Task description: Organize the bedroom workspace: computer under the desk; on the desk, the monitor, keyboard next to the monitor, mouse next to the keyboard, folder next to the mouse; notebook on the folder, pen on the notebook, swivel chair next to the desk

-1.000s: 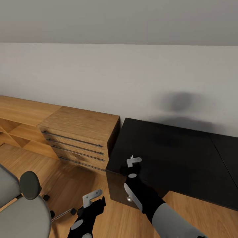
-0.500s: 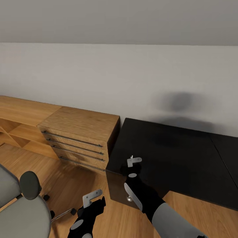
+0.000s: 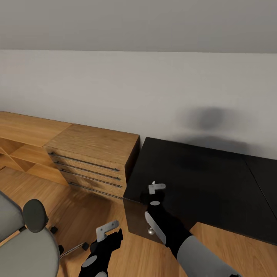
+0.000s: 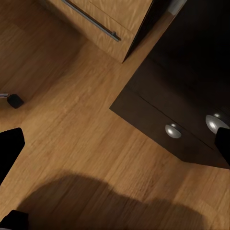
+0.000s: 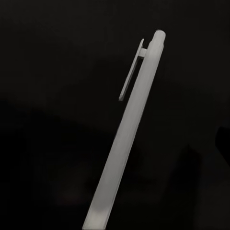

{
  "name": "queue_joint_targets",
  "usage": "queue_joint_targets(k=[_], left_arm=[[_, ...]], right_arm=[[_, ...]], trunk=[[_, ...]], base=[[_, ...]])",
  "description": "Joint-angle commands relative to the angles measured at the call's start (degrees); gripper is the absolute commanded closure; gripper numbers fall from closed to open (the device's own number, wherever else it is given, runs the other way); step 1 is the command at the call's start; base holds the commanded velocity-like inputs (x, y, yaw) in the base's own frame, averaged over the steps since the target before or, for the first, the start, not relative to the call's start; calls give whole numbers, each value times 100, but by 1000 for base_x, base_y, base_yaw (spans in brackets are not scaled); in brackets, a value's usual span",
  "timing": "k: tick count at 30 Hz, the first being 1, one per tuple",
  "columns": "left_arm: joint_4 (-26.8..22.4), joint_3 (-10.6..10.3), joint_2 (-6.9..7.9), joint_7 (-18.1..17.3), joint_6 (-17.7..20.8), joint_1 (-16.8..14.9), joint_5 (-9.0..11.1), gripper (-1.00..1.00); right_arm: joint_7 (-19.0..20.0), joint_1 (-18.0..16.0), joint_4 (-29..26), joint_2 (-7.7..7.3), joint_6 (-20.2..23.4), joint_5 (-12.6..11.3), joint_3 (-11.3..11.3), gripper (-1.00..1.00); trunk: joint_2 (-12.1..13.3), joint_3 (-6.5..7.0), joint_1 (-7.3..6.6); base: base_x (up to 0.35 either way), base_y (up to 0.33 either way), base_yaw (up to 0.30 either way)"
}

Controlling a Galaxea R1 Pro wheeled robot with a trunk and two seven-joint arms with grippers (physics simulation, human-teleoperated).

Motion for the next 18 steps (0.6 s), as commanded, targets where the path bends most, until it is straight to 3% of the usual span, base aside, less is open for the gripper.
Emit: queue_joint_targets(k=[1,2,4,18], left_arm=[[-10,-10,5,40,25,-6,21,-100],[-10,-10,5,41,25,-6,22,-100],[-10,-10,5,41,25,-6,22,-100],[-10,-10,5,39,25,-6,39,-100]], right_arm=[[-49,-4,396,0,72,-60,-21,-100],[-51,-4,390,0,81,-215,-134,-100],[-53,-4,365,0,84,-295,-176,-100],[-49,-4,335,0,272,-398,-231,-100]], trunk=[[-3,-6,1],[-3,-6,1],[-3,-6,1],[-3,-6,1]], base=[[0,0,0],[0,0,0],[0,0,0],[0,0,0]])
